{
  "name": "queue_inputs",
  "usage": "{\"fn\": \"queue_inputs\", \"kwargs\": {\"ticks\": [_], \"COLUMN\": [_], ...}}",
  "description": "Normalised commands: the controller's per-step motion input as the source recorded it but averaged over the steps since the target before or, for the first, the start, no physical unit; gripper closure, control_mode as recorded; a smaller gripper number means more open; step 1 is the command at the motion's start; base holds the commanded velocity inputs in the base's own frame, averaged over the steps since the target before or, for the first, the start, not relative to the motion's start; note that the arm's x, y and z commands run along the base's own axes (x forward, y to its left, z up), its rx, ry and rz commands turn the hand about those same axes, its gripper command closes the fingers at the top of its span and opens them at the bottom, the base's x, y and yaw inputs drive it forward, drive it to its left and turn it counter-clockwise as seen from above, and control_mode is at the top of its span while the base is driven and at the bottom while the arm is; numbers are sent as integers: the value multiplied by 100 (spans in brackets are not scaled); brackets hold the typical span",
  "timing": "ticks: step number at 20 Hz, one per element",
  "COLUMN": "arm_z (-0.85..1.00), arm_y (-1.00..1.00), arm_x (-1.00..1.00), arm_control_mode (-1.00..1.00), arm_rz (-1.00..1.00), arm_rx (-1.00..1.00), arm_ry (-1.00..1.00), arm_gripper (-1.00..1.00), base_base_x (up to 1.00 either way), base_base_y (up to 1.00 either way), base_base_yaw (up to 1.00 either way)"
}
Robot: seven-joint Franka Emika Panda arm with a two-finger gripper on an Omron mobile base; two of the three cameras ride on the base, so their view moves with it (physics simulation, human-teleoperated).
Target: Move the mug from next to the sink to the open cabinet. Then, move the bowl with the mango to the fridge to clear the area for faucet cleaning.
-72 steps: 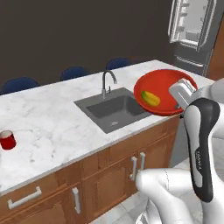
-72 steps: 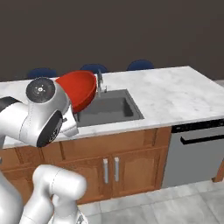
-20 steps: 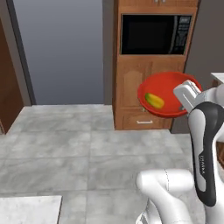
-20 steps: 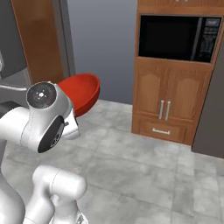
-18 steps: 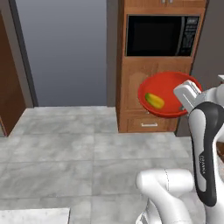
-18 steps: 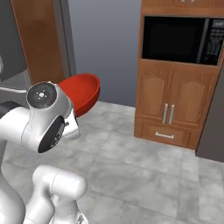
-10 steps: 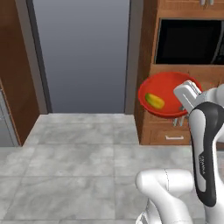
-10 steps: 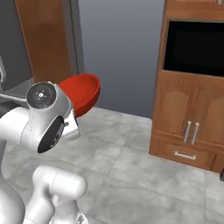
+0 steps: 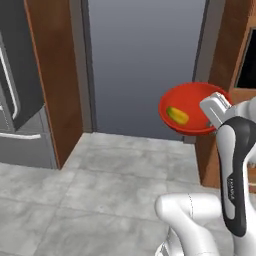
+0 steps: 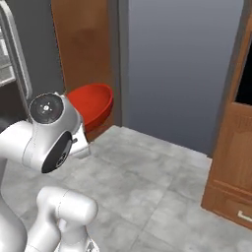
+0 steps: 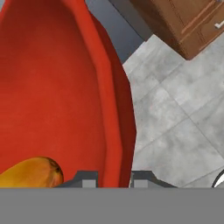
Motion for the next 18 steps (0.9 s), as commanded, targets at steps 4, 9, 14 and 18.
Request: {"fn": "queue_inputs", "kwargs": {"ticks": [4,9,14,18], "arm_z": [0,0,0,0], "arm_y": [0,0,0,0], "arm_x": [0,0,0,0], "arm_control_mode": [100,100,100,100], "arm_rz": [0,0,0,0], "arm_rx": [0,0,0,0], "arm_ry": [0,0,0,0], "arm_gripper": [100,100,100,100], "base_base_x": [57,58,60,82], "base_base_y": [69,67,70,75], "base_base_yaw": [48,52,50,42]}}
